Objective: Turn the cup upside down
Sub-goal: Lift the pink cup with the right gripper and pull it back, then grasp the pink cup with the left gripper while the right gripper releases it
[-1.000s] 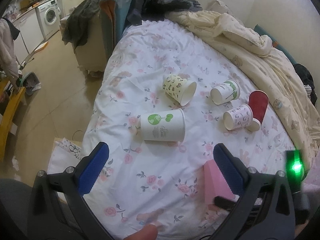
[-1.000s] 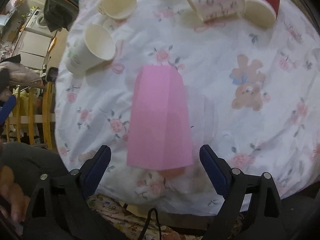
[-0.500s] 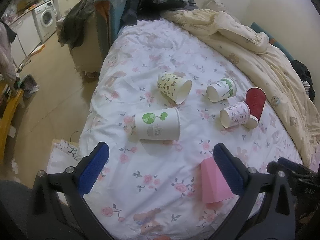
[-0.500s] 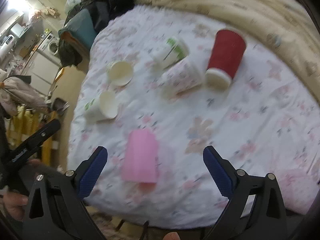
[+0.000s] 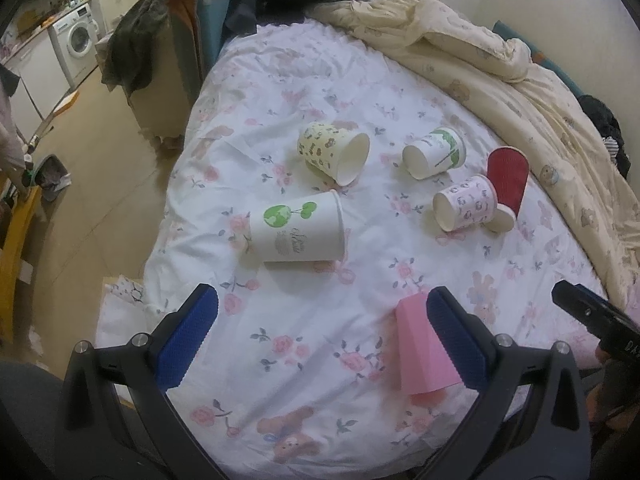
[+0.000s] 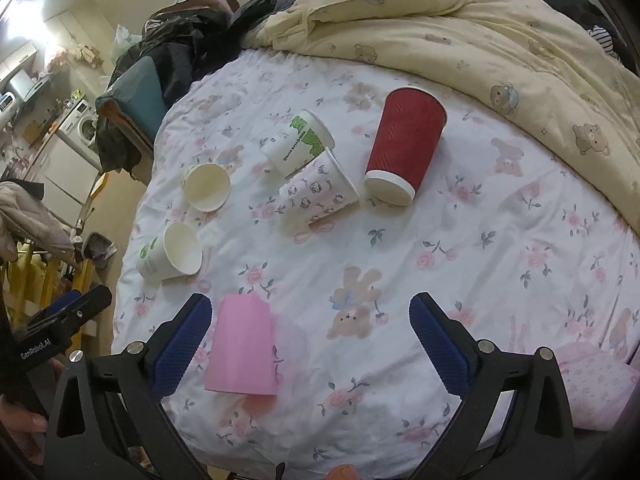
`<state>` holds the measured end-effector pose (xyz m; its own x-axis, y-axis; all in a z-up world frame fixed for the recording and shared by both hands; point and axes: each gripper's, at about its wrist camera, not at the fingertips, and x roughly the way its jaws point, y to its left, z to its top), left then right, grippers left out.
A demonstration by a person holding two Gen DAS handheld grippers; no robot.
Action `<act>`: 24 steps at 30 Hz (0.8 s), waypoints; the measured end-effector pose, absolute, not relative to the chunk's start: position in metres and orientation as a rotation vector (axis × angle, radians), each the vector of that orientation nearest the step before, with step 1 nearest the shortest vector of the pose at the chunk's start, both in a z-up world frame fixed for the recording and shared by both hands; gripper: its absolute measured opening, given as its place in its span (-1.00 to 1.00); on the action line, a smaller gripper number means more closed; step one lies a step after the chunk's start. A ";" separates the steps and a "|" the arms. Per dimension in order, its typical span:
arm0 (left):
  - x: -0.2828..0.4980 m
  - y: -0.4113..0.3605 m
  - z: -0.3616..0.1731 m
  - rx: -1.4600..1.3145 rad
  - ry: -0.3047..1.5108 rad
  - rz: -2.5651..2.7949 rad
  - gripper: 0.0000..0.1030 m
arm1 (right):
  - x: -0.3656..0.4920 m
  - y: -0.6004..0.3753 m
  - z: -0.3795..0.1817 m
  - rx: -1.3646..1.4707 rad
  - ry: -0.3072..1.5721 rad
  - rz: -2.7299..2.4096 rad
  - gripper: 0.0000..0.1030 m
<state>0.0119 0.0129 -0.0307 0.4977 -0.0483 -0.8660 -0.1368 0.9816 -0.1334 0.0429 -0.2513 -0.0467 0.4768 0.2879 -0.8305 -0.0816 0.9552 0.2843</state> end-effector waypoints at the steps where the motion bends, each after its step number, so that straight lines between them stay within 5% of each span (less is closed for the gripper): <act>1: 0.013 0.012 -0.031 -0.193 1.056 0.054 1.00 | 0.043 -0.252 -0.046 0.217 1.048 0.225 0.98; 12: 0.054 -0.048 -0.058 -0.161 1.255 -0.018 0.97 | 0.047 -0.279 -0.044 0.288 1.053 0.148 0.99; 18: 0.074 -0.083 -0.106 -0.211 1.440 -0.071 0.67 | 0.048 -0.290 -0.042 0.332 1.051 0.149 0.99; 20: 0.079 -0.088 -0.119 -0.237 1.490 -0.077 0.37 | 0.048 -0.291 -0.042 0.340 1.053 0.151 0.99; 24: 0.085 -0.093 -0.138 -0.262 1.561 -0.079 0.32 | 0.049 -0.292 -0.042 0.351 1.054 0.158 0.99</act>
<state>0.0851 -0.0926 -0.1376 0.0133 -0.2150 -0.9765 -0.1150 0.9698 -0.2150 0.0487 -0.2918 -0.0418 0.4890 0.2936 -0.8214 0.0395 0.9332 0.3571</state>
